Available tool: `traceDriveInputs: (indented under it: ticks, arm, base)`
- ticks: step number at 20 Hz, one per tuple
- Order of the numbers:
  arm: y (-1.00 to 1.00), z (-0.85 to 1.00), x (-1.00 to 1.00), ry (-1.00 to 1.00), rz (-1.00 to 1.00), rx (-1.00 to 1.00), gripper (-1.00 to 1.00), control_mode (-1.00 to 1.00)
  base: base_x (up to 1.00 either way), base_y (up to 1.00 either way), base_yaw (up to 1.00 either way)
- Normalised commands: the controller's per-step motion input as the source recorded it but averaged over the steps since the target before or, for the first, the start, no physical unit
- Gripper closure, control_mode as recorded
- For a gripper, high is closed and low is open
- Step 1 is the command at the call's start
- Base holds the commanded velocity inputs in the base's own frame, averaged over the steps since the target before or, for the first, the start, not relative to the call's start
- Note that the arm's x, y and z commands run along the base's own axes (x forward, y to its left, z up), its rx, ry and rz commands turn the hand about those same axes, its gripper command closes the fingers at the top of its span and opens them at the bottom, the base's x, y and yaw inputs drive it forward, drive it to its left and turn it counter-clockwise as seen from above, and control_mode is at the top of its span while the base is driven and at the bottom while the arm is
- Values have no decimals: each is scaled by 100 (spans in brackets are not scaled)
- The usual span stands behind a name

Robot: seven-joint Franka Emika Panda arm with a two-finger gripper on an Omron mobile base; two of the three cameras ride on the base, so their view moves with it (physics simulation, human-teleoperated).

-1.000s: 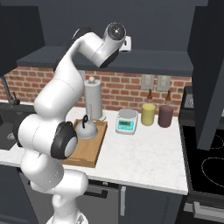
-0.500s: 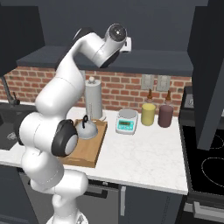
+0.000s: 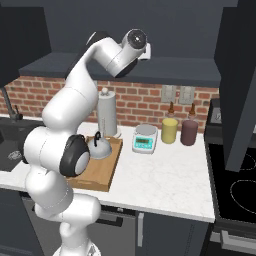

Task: Pick the kettle from the counter and place it on the tray. Then pick the mug from the cabinet and place it on the tray. Then close the cabinet doors.

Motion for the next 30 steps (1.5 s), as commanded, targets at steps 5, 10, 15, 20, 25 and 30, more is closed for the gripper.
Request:
traceDriveInputs:
  ticks: [5, 10, 15, 20, 25, 30]
  arm:
    - [0, 0, 8, 0, 3, 0, -100, -100]
    - [0, 0, 4, 0, 3, 0, -100, -100]
    - [0, -1, 5, 0, 2, 0, -100, -100]
    - [0, -1, 3, 0, 2, 0, -100, -100]
    - [0, -3, 5, 0, 1, 0, 100, -100]
    - [0, -2, 8, 0, 2, 0, 100, -100]
  base:
    - [0, 0, 0]
    - [0, 0, 0]
    - [0, 0, 0]
    - [0, 0, 0]
    - [0, 0, 0]
    - [0, 0, 0]
